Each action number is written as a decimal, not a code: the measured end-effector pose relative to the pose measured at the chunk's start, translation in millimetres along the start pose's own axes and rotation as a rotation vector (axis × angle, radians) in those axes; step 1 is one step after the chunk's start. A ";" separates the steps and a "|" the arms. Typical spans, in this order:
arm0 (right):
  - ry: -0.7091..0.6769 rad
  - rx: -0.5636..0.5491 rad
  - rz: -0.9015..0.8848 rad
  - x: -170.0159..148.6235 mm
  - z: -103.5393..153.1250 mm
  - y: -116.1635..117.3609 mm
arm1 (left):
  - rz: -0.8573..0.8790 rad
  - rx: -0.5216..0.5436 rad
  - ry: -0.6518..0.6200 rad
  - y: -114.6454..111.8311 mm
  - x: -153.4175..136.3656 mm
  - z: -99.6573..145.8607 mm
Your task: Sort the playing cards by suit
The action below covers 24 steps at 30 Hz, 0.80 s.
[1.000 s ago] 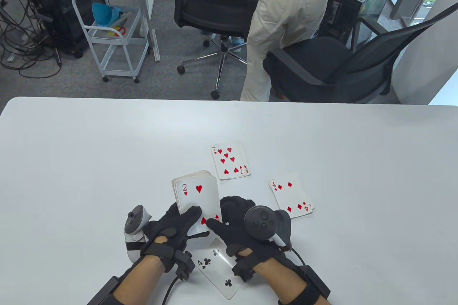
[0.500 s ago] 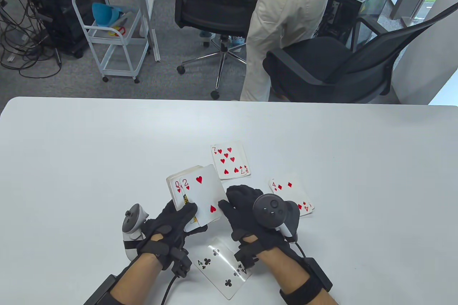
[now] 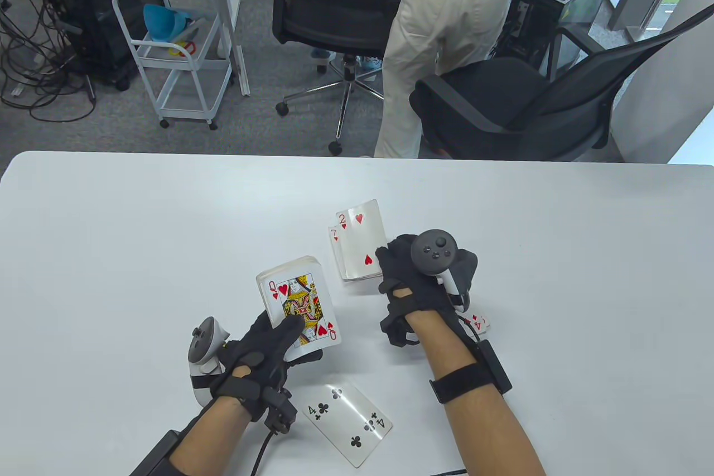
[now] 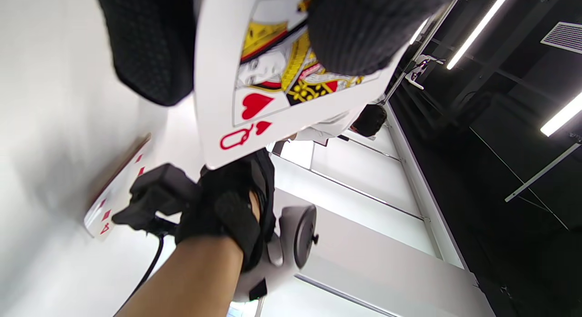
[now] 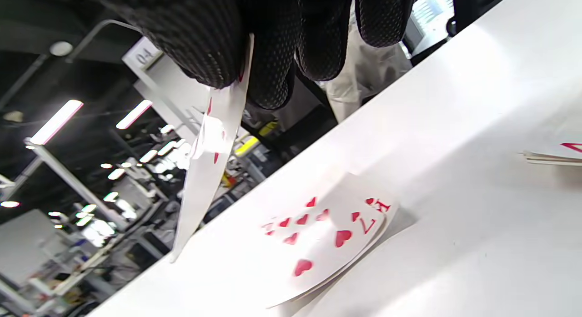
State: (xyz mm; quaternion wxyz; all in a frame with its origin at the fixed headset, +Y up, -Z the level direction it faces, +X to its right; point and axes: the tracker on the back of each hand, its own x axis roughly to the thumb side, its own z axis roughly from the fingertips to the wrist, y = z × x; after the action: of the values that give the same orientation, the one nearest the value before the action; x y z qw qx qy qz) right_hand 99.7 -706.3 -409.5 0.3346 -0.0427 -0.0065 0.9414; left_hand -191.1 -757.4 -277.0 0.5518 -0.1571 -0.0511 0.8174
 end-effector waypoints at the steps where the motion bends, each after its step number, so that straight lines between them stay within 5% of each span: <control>1: 0.020 0.009 0.035 0.5 -5.3 3.6 | 0.000 0.002 -0.001 0.6 0.4 0.1; 10: 0.099 0.077 0.207 9.4 -32.3 42.9 | 0.016 0.038 -0.015 9.1 3.3 0.2; 14: 0.119 0.019 0.499 16.9 -36.1 55.7 | 0.016 0.030 -0.017 9.3 2.2 0.7; 18: 0.111 -0.014 0.606 17.2 -34.1 53.2 | 0.011 0.024 -0.011 9.2 1.5 1.2; 24: 0.013 -0.002 0.426 12.2 -12.9 26.0 | 0.004 0.026 -0.007 7.9 0.3 0.9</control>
State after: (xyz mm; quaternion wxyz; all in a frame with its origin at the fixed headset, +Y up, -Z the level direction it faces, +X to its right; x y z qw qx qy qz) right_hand 74.9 -719.0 -424.4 0.1279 -0.0493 0.0040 0.9905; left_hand -198.5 -760.0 -278.3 0.5520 -0.1469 -0.0420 0.8197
